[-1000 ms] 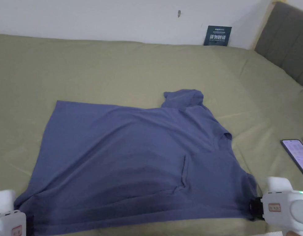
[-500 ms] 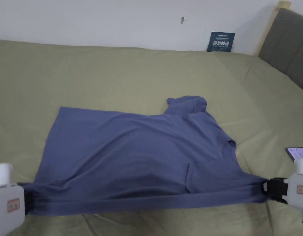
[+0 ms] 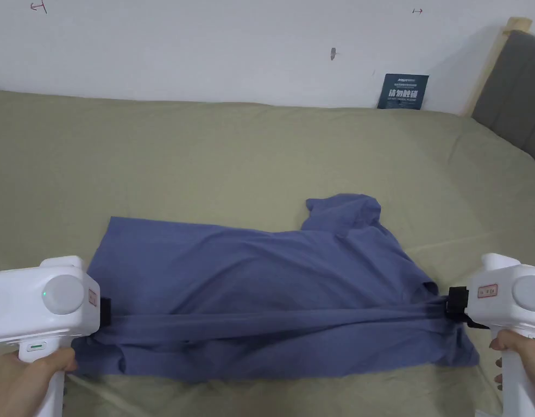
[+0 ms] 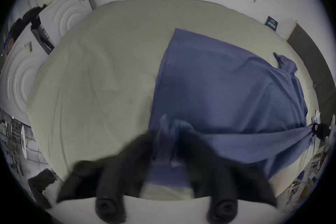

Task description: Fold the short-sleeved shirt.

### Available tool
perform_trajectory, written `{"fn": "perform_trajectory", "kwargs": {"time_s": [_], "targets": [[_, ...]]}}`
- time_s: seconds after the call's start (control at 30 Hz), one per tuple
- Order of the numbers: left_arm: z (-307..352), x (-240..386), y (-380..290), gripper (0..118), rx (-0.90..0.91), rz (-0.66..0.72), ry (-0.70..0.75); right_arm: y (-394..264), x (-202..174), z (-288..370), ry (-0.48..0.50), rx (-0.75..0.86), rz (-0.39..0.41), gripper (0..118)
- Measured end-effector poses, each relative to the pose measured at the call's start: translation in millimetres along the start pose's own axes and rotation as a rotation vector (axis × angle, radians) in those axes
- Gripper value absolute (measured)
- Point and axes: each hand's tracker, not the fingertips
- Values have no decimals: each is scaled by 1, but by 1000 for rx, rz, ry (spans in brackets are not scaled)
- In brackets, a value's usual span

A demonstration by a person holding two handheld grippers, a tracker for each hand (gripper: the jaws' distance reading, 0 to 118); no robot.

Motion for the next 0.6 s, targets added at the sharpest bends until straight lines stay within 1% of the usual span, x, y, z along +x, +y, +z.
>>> {"fn": "perform_trajectory", "kwargs": {"time_s": [0.03, 0.07, 0.1, 0.13, 0.17, 0.2, 0.23, 0.27, 0.3, 0.33, 0.37, 0.4, 0.43, 0.47, 0.5, 0.53, 0.6], "targets": [[-4, -5, 1, 78, -10, 4, 19, 1, -3, 0, -15, -3, 4, 56], [-3, -8, -2, 98, -5, 0, 33, 2, -4, -1, -27, -11, 14, 83], [1, -12, -7, 98, 17, -11, 33, 0, -5, 4, -30, -3, 28, 88], [7, -15, -11, 98, 37, -20, 37, -2, -6, 11, -28, 36, 45, 82], [12, -18, -13, 98, 44, -23, 38, -3, -7, 17, -35, 54, 59, 81], [19, -22, -18, 98, 48, -30, 31, -5, -8, 24, -38, 61, 64, 76], [25, -26, -24, 98, 54, -27, 30, -8, -8, 31, -30, 75, 70, 68], [32, -30, -29, 96, 68, -14, 21, -11, -8, 38, -18, 90, 70, 56], [32, -36, -30, 91, 82, -1, -7, -16, -7, 45, -7, 96, 59, 34], [39, -39, -37, 78, 103, 8, -43, -20, -6, 50, 0, 106, 50, 12], [48, -41, -47, 52, 115, -7, -72, -26, -7, 53, 2, 109, 43, 0], [56, -41, -56, 0, 110, -29, -59, -32, -8, 58, -8, 126, 31, 0], [62, -36, -63, 0, 123, -62, -39, -38, -6, 62, -19, 163, 30, 0], [66, -33, -72, 0, 145, -71, -10, -48, -4, 69, -18, 159, 35, 0], [72, -30, -80, 0, 136, -98, 18, -59, -8, 68, -23, 165, 24, 0], [74, -29, -85, 0, 126, -117, 4, -67, -8, 71, -25, 178, 11, 0], [71, -29, -90, 0, 126, -69, -68, -83, -7, 76, 0, 182, 5, 0]]}}
